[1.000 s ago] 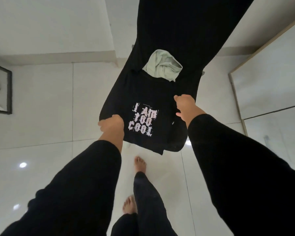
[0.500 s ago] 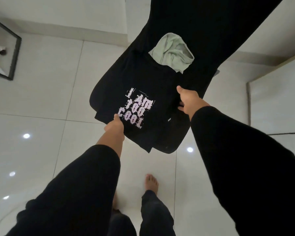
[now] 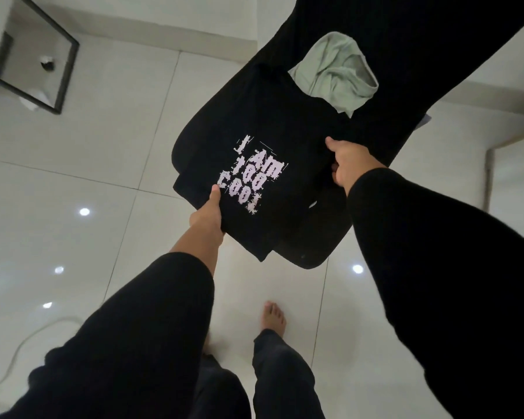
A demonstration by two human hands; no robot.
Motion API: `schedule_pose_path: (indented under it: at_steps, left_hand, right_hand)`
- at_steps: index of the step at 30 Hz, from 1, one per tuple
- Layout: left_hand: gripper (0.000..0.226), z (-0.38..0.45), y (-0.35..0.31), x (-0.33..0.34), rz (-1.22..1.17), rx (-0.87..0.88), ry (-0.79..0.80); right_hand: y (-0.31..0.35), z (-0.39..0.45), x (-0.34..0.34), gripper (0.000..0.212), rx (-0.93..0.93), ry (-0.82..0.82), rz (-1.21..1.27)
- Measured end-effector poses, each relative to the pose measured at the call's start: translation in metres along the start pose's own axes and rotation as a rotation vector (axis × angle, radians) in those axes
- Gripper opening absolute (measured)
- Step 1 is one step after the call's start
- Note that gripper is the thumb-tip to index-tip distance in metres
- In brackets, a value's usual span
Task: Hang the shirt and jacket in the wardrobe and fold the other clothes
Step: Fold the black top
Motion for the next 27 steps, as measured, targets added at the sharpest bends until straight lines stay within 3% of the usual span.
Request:
schedule_pose_path:
  at_steps: [2,6,10,14,18,22,27]
  left_hand:
    - [0.057,-0.004,-0.001,0.003,-0.066,0.005,0.114]
    - [0.02,-0.031,-0.013,0.01,-0.158,0.022,0.299]
    - [0.022,-0.055,-0.032,0.012,-0.198,0.044,0.373]
    - [0.027,-0.07,-0.053,0.013,-0.197,0.069,0.401]
    - [0.031,-0.081,-0.074,0.01,-0.155,0.092,0.437]
    - [0.033,-0.094,-0.097,0.006,-0.112,0.13,0.461]
    - [0.035,-0.121,-0.125,0.006,-0.066,0.157,0.501]
  right_hand:
    - [0.002,0.008,0.006,0.064,-0.002,0.025,-0.04]
    - [0.003,0.004,0.005,0.047,-0.067,0.061,0.099]
    - [0.009,-0.026,0.01,0.009,-0.06,0.176,0.555]
    - [0.013,-0.046,0.021,0.021,-0.04,0.313,0.809]
    - [0.015,-0.058,0.037,0.041,-0.025,0.419,0.722]
    - [0.018,-0.078,0.047,0.025,-0.011,0.494,0.724]
    - [0.028,-0.105,0.033,0.036,-0.104,0.534,0.91]
Point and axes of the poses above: each hand's wrist, its own z-axis towards the middle knuckle, its own x-axis out of the palm, y = z × x, the point moved 7 cm from there along z, towards the middle knuckle, and after that the axes turned 7 degrees about -z, right-handed, at the moved point
